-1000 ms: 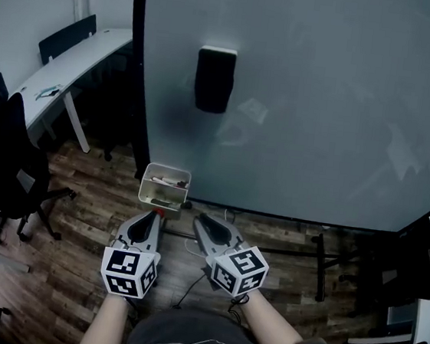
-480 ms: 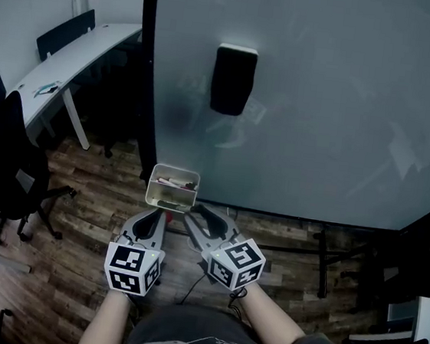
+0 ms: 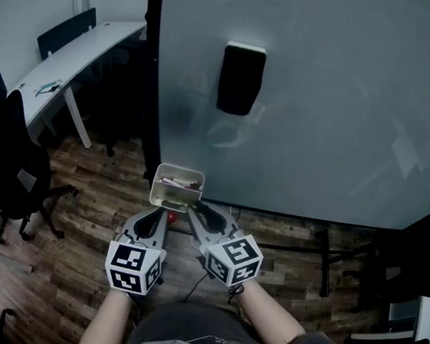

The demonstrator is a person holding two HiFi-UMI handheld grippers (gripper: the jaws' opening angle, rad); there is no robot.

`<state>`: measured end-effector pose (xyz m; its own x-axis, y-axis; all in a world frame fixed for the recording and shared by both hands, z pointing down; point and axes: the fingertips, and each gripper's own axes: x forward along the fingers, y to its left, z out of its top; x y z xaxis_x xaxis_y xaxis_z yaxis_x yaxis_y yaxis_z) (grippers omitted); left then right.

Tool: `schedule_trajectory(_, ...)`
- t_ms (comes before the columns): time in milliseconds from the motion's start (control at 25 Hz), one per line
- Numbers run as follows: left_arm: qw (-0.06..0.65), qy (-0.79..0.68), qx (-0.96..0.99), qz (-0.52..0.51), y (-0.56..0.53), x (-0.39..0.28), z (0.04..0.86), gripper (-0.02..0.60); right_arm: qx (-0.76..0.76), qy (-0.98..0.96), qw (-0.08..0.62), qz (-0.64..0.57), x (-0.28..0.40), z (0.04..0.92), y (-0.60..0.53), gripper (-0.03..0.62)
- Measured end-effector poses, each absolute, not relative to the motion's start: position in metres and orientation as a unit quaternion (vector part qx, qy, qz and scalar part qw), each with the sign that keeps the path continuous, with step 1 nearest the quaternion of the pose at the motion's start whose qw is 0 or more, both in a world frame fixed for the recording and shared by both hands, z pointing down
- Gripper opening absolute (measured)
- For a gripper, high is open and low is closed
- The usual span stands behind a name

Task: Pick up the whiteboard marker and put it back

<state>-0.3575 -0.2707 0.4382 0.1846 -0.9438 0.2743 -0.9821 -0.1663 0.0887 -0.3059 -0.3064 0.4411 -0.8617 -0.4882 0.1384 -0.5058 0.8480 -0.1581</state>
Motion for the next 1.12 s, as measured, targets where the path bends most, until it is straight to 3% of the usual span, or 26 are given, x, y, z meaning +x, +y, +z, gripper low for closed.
schedule_trajectory(520, 0.114, -0.647, 0.750, 0.078, -0.271, -0.352, 0.430, 0.014, 0.243, -0.967, 0.003, 0.071, -0.292, 0.405, -0.299, 0.080)
schedule_trajectory(840, 0.101, -0.656, 0.744, 0.073, -0.263, -0.311, 0.414, 0.014, 0.243, -0.966, -0.051, 0.069, -0.239, 0.369, -0.292, 0.080)
schedule_trajectory(1120, 0.101, -0.646, 0.753, 0.078, -0.256, -0.251, 0.413, 0.014, 0.260, -0.962, -0.040, 0.078, -0.177, 0.373, -0.287, 0.080)
